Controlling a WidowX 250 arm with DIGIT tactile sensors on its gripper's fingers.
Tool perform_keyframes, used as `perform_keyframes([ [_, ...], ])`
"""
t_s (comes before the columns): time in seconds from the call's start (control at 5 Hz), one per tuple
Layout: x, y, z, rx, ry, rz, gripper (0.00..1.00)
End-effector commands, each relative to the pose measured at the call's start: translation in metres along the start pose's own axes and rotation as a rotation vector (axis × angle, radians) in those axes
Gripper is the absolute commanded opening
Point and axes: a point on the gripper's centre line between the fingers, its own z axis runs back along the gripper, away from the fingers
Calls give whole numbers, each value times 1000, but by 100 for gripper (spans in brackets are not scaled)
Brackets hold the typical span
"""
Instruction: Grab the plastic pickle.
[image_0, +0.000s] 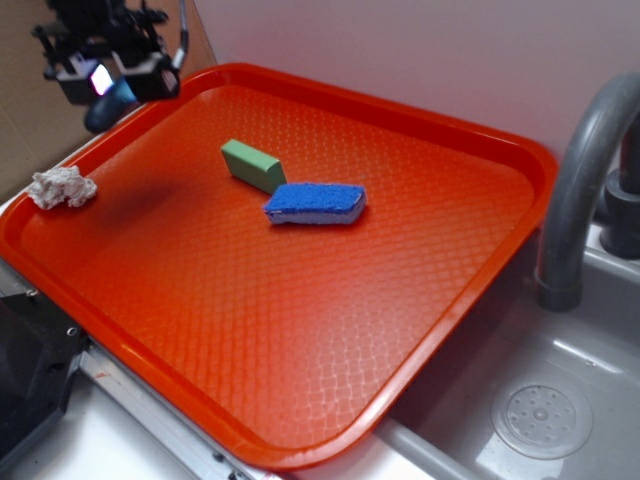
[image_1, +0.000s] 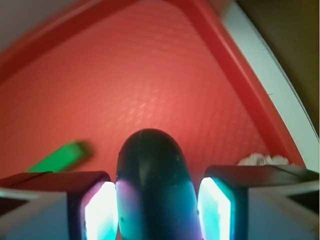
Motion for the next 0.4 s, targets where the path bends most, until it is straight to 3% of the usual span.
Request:
perform_keyframes([
  [0.0,-53,-41,68,-140,14,-168,0],
  [0.2,-72,-47,77,-184,-53,-163,0],
])
